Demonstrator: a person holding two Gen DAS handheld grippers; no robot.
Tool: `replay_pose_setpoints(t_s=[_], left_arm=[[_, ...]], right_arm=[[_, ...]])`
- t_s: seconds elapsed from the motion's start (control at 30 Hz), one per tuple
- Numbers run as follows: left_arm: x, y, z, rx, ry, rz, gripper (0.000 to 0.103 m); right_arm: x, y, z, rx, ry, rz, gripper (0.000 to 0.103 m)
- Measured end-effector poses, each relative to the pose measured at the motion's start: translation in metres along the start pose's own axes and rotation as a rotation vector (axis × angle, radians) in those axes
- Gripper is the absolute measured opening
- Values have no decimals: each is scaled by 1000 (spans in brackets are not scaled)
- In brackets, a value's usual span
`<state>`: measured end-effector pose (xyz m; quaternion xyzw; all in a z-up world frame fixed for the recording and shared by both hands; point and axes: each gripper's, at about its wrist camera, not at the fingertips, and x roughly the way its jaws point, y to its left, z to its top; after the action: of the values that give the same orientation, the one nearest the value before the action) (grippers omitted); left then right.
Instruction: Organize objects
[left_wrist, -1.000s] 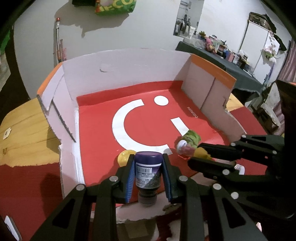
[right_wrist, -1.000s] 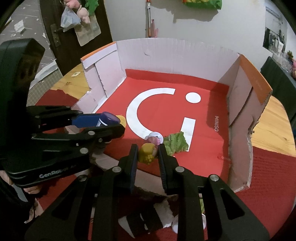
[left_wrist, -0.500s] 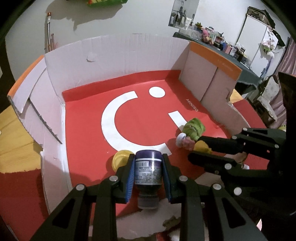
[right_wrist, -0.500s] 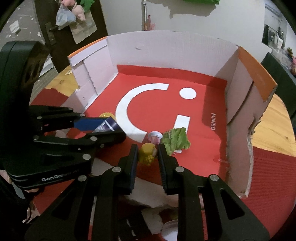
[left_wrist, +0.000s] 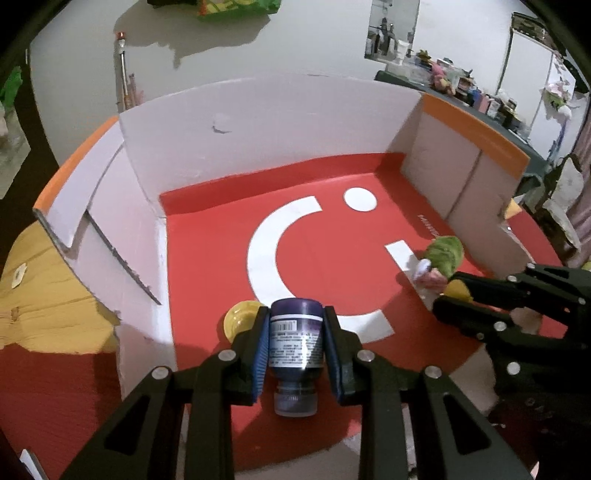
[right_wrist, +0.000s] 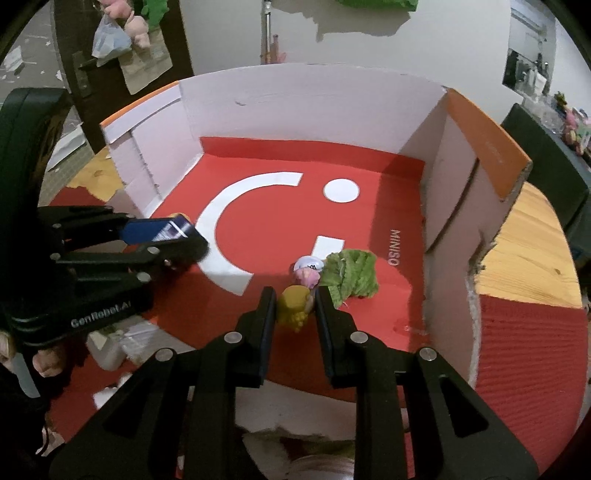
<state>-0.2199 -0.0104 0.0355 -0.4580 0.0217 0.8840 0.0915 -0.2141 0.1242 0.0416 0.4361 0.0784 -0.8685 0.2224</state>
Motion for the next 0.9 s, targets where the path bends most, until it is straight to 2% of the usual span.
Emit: replay_pose_setpoints(t_s=[0.07, 0.23, 0.53, 0.9], left_arm=[[0, -2, 0, 3, 2, -11, 28], [-1, -18, -2, 40, 21, -101, 28], [7, -9, 1, 29, 22, -47, 28], [8, -7, 1, 16, 14, -35, 29]], right_arm=[[1, -1, 0, 3, 1, 5, 21], [3, 4, -1, -7, 8, 26, 21], [5, -2, -2, 8, 11, 20, 21], [10, -1, -3, -8, 26, 14, 21]])
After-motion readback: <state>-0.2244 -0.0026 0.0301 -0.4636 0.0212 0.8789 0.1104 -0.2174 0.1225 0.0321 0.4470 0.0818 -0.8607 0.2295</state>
